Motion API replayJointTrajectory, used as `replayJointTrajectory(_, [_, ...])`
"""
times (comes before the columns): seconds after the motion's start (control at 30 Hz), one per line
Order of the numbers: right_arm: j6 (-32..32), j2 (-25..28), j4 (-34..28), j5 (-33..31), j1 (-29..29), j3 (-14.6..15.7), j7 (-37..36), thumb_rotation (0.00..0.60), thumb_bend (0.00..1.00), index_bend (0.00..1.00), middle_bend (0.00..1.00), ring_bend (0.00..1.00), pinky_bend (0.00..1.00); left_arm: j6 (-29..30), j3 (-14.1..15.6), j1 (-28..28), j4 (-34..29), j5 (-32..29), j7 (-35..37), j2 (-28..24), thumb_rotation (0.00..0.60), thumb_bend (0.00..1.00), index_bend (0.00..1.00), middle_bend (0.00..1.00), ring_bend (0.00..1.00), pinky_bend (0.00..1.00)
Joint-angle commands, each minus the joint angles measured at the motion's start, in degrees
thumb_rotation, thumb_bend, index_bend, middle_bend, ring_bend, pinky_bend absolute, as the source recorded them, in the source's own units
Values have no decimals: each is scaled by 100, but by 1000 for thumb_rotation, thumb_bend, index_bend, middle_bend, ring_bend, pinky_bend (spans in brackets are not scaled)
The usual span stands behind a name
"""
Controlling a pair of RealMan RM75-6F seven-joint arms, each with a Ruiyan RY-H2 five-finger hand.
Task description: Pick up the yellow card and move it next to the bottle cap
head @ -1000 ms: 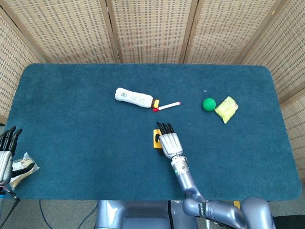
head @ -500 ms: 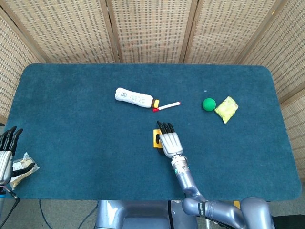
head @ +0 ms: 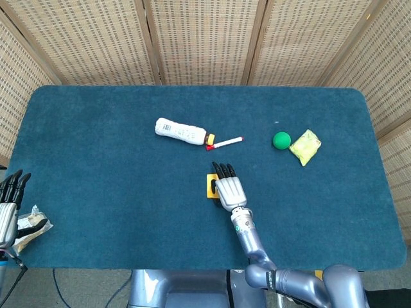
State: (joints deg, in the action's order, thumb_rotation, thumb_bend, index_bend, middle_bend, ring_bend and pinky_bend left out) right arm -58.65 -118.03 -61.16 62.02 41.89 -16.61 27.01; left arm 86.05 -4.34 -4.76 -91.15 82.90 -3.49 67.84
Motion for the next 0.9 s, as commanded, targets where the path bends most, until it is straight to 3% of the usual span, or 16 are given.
replayJointTrajectory(0.03, [20,3,19,-9,10,-4,3,600,528,596,74,0,19,-12,-6,-7,5,-13,-4,5,600,46,0,0,0,68])
replayJointTrajectory(0.3, [38,53,-22,-31,20,-16,17,600,574,586,66,0,19,-43,0,-20,8,-26,-34,19,600,46,0,0,0,68])
replayJointTrajectory(0.9, [88,118,-168,-101,106,-64,103,600,575,601,73,0,19,-39,-17,-20,10,-59,-9,7,600,46,0,0,0,68])
